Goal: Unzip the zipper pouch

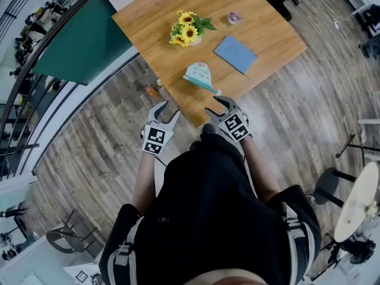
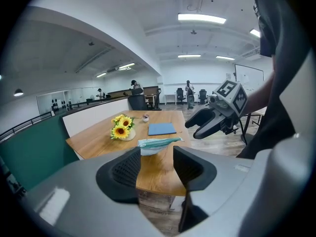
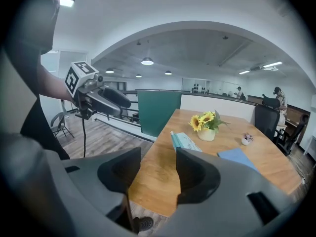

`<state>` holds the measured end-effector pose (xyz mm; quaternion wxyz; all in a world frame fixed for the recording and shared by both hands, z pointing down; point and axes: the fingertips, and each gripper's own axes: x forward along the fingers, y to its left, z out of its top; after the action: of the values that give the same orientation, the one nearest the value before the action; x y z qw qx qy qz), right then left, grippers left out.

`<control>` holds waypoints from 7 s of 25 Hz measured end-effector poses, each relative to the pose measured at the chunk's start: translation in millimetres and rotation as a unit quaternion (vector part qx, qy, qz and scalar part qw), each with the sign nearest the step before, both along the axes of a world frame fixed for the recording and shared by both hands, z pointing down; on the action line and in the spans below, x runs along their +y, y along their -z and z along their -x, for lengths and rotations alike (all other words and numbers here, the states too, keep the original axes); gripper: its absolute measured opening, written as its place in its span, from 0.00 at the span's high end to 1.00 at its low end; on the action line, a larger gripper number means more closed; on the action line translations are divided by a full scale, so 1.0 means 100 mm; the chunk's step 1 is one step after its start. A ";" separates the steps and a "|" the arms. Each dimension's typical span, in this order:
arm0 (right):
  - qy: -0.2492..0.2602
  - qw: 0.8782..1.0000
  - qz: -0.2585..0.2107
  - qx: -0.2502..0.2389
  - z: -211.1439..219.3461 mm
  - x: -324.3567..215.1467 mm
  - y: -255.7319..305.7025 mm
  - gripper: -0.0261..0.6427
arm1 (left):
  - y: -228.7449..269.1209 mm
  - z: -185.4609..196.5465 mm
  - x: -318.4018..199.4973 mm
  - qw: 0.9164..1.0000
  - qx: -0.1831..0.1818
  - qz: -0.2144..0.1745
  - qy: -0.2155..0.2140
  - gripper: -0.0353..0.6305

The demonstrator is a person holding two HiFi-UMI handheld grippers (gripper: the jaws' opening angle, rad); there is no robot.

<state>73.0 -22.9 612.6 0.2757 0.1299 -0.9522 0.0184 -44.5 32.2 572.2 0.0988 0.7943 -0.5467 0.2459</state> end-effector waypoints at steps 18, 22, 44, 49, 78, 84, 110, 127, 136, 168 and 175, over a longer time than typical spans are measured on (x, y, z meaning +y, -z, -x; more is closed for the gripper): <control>0.090 0.996 -0.006 0.007 0.41 -0.41 -0.16 0.63 | -0.07 -0.14 -0.39 0.999 0.001 0.019 0.051 0.64; 0.086 0.996 0.000 0.016 0.46 -0.46 -0.23 0.63 | -0.11 -0.10 -0.46 0.999 0.004 0.025 0.048 0.64; 0.034 0.986 -0.102 0.129 0.82 -0.92 -0.72 0.81 | -0.36 0.33 -0.87 0.999 0.022 0.041 -0.018 0.64; 0.014 0.989 -0.099 0.111 0.82 -1.04 -0.54 0.90 | -0.40 0.37 -0.97 0.998 0.028 0.042 -0.037 0.65; 0.186 0.979 -0.062 0.060 1.07 -0.70 0.28 0.92 | -0.23 0.23 -1.40 0.975 0.058 0.014 -0.214 0.61; 0.191 0.979 -0.048 0.046 1.07 -0.68 0.37 0.92 | -0.13 0.13 -1.29 0.958 0.091 0.027 -0.270 0.75; 0.057 0.996 -0.048 -0.055 1.50 -0.73 0.70 0.79 | -0.14 0.01 -1.44 0.982 -0.007 0.009 -0.190 0.91; 0.033 0.996 -0.064 -0.045 1.43 -0.62 0.67 0.89 | -0.23 0.02 -1.32 0.978 -0.021 0.005 -0.205 0.91; 0.001 0.997 -0.049 -0.063 1.34 -0.60 0.64 0.90 | -0.25 0.11 -1.25 0.982 -0.029 0.004 -0.188 0.91; -0.099 0.970 0.144 -0.171 1.09 -0.87 0.47 0.93 | -0.38 -0.17 -1.36 0.980 -0.059 0.010 -0.189 0.90; -0.101 0.973 0.131 -0.160 1.10 -0.86 0.48 0.95 | -0.38 -0.15 -1.33 0.980 -0.051 0.015 -0.192 0.90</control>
<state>-37.4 -108.6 565.0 0.1316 0.1837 -0.9552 0.1913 -29.2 -100.6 610.1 0.0337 0.8693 -0.3848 0.3083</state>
